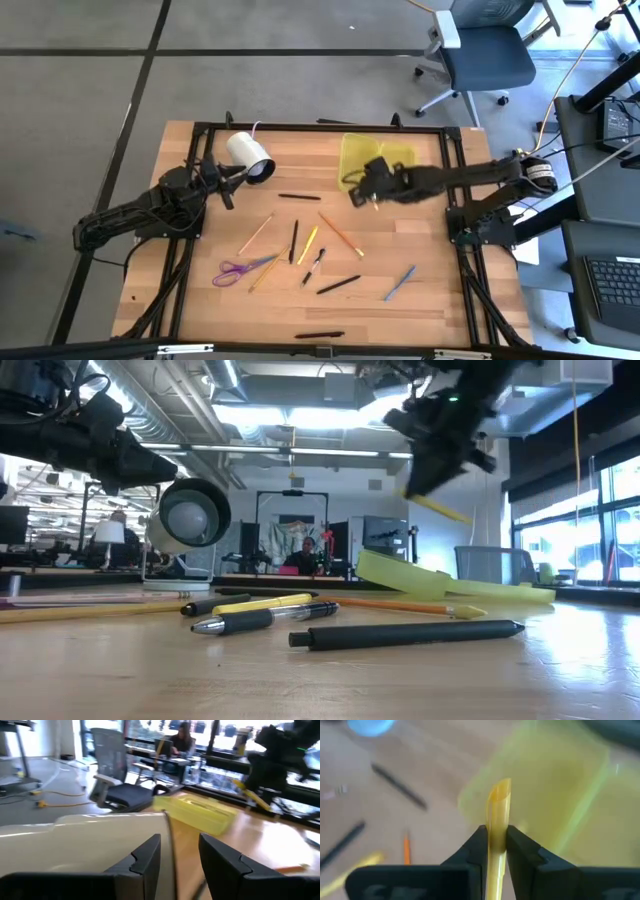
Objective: Pick & place school supplies into a supply box
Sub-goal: Put the yellow pen into the yellow supply box
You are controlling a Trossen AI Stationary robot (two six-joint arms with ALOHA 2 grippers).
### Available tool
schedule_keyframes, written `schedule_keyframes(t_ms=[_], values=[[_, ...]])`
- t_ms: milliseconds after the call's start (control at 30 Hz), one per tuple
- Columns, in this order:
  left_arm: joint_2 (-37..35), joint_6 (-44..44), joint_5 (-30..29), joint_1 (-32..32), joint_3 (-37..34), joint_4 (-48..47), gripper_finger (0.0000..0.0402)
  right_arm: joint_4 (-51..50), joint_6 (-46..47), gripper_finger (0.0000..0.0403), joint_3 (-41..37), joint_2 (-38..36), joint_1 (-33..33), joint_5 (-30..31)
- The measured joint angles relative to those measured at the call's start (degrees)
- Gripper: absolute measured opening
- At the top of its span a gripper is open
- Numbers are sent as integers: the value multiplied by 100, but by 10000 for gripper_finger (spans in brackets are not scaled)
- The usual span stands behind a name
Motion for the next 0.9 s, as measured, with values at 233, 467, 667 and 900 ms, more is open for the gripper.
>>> schedule_keyframes(t_ms=[233,467,667,900], values=[[0,2,485,-2,0,7,127,832,-1174,57,39,105,-1191,-486],[0,11,487,-2,0,-3,127,1345,-1676,57,40,900,-1788,-885],[0,1,487,-9,0,-4,127,1752,-1841,57,40,1700,-2135,-991],[0,9,485,-13,0,-7,127,1860,-1850,58,39,2108,-2369,-1279]])
